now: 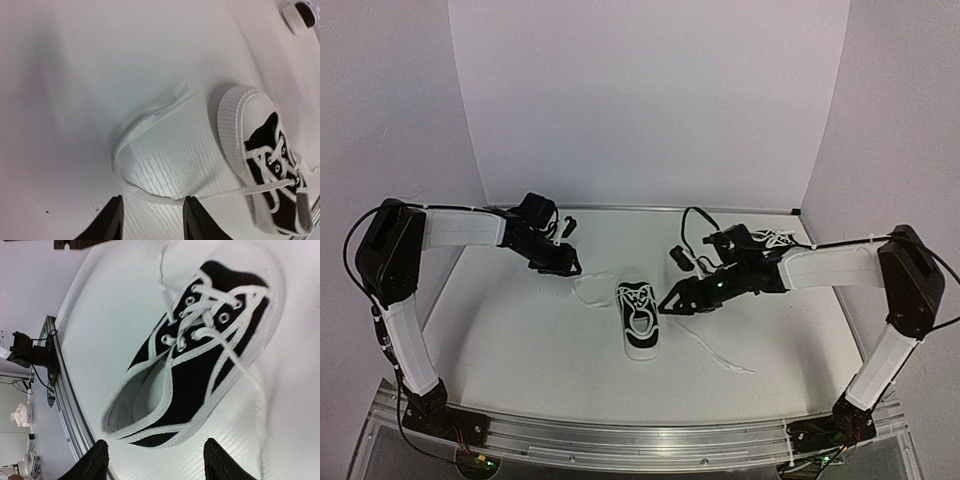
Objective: Tie the shoes
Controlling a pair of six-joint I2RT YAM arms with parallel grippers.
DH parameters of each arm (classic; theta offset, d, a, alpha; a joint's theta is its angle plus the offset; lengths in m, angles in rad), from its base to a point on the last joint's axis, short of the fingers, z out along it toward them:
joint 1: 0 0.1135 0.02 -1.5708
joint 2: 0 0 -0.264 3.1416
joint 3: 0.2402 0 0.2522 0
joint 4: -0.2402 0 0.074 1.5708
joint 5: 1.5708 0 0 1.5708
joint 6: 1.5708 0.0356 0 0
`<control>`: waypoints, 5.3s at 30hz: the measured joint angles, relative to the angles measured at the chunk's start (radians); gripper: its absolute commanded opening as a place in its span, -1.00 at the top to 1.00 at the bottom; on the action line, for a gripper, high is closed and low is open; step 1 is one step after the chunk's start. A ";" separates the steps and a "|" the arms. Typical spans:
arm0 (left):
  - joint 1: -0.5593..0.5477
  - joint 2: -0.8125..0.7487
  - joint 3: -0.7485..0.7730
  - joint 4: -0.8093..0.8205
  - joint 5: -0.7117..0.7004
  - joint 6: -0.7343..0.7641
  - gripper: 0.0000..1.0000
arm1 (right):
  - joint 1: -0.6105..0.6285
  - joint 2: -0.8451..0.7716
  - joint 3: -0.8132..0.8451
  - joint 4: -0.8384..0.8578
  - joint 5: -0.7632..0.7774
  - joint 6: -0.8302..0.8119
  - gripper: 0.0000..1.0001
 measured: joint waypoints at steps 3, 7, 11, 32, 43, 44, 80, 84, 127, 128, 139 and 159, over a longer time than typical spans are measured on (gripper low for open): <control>0.000 0.017 0.038 -0.041 -0.028 0.023 -0.09 | -0.038 -0.067 0.002 -0.055 0.098 -0.018 -0.26; 0.000 0.087 0.162 -0.081 -0.044 0.071 -0.12 | -0.069 -0.075 0.011 -0.146 0.259 -0.055 -0.26; -0.004 0.227 0.363 -0.160 -0.052 0.138 -0.10 | -0.067 -0.059 0.008 -0.223 0.331 -0.071 -0.26; -0.065 0.447 0.530 -0.322 -0.179 0.264 0.80 | 0.008 0.005 -0.028 -0.348 0.449 -0.081 -0.23; -0.065 0.448 0.530 -0.316 -0.168 0.262 1.00 | 0.128 0.012 -0.049 -0.396 0.527 -0.061 -0.14; -0.065 0.448 0.530 -0.315 -0.165 0.262 1.00 | 0.141 0.013 -0.048 -0.398 0.538 -0.059 -0.12; -0.101 -0.453 -0.111 0.083 0.199 0.098 1.00 | 0.053 -0.085 0.360 -0.403 0.681 -0.083 1.00; -0.185 -0.628 -0.198 0.128 0.260 0.078 1.00 | 0.056 -0.010 0.533 -0.339 0.565 -0.106 1.00; -0.138 -0.452 -0.183 0.102 0.166 0.029 1.00 | -0.007 0.263 0.593 -0.238 0.103 -0.157 0.30; -0.113 -0.436 -0.179 0.107 0.163 0.018 1.00 | -0.002 0.268 0.593 -0.249 0.103 -0.174 0.31; 0.007 -0.320 -0.132 0.111 0.134 -0.054 1.00 | 0.057 0.380 0.622 -0.344 0.144 -0.305 0.41; 0.014 -0.190 -0.076 0.114 0.205 -0.041 1.00 | 0.096 0.436 0.677 -0.407 0.245 -0.369 1.00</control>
